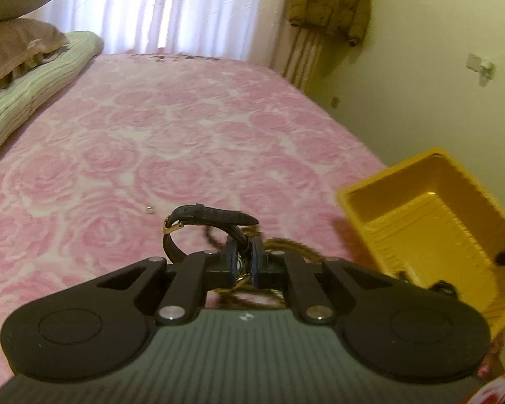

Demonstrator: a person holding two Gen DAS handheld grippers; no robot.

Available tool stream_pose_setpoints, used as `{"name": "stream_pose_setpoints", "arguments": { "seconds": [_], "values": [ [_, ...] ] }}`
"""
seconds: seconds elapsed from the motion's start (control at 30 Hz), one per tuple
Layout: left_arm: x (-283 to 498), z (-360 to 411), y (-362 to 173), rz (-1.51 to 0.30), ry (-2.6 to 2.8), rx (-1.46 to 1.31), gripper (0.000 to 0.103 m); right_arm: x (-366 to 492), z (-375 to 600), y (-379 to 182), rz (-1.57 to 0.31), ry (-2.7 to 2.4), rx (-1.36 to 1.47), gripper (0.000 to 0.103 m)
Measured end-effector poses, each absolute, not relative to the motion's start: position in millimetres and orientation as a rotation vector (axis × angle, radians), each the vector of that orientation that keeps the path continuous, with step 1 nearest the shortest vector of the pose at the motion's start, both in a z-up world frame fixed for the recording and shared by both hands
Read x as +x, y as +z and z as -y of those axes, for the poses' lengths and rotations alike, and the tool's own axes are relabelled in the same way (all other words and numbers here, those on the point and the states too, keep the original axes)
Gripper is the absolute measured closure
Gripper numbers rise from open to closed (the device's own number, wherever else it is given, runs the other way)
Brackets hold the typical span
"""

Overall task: Organize jewelry
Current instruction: 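Carry the gold watch into the tray and open the left gripper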

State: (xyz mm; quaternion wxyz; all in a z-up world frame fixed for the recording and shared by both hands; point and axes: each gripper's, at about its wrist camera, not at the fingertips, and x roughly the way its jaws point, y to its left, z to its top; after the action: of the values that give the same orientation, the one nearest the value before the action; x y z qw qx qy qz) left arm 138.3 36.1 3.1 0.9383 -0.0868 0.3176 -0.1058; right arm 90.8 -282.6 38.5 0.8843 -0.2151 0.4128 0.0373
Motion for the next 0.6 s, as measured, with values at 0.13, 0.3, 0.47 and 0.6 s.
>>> {"name": "stream_pose_setpoints", "arguments": {
  "seconds": [0.13, 0.3, 0.47, 0.6],
  "values": [
    [128, -16, 18, -0.633, -0.294, -0.175, 0.096, 90, 282, 39, -0.859, 0.074, -0.444, 0.099],
    [119, 16, 36, -0.614, -0.414, -0.157, 0.096, 89, 282, 39, -0.856, 0.075, -0.443, 0.099],
    [111, 50, 45, -0.612, -0.553, -0.131, 0.096, 87, 280, 40, -0.849, 0.08, -0.442, 0.099],
    [104, 77, 42, -0.63, -0.66, -0.106, 0.096, 86, 280, 40, -0.845, 0.081, -0.441, 0.099]
  ]
}}
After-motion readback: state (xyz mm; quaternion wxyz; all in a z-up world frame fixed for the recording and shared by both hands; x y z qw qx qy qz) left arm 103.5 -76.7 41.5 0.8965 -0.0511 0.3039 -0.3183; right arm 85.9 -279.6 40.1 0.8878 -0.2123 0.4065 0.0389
